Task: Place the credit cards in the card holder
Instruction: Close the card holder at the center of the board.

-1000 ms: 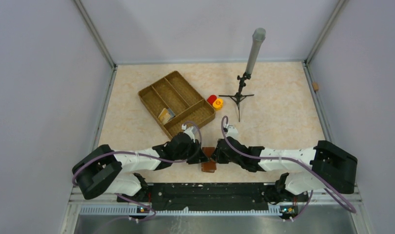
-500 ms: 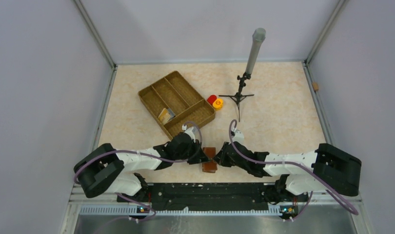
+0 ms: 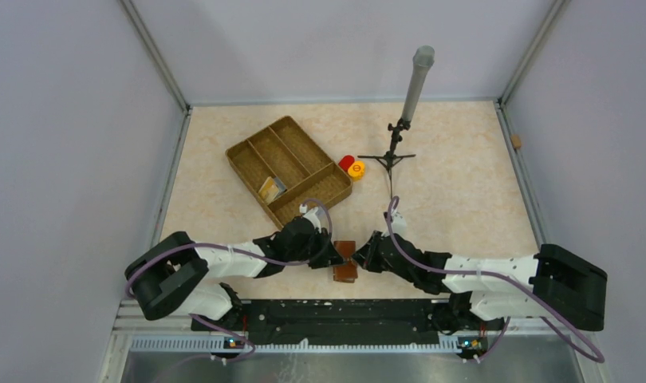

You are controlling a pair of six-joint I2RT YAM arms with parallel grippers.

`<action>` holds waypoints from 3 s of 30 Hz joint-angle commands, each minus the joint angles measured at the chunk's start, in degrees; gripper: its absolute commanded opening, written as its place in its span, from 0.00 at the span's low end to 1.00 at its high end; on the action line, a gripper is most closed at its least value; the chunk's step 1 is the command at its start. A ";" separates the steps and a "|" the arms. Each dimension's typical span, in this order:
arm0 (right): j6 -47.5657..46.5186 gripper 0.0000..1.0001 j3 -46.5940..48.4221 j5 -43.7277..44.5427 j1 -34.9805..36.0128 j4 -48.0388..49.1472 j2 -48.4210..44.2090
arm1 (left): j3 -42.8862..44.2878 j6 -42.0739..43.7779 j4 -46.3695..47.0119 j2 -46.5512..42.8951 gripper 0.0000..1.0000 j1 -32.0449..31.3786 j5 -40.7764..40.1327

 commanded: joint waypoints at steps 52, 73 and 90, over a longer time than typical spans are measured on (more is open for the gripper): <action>8.93 0.00 -12.11 1.01 1.03 30.35 16.22 | -0.33 0.39 0.03 1.31 0.00 -0.18 -0.47; 18.59 0.00 -17.82 2.96 1.83 57.17 40.20 | -7.59 -7.67 15.27 4.72 0.00 0.26 2.09; 28.66 0.00 -23.71 7.95 3.73 74.25 56.99 | -15.39 -14.51 30.64 4.98 0.00 2.29 1.67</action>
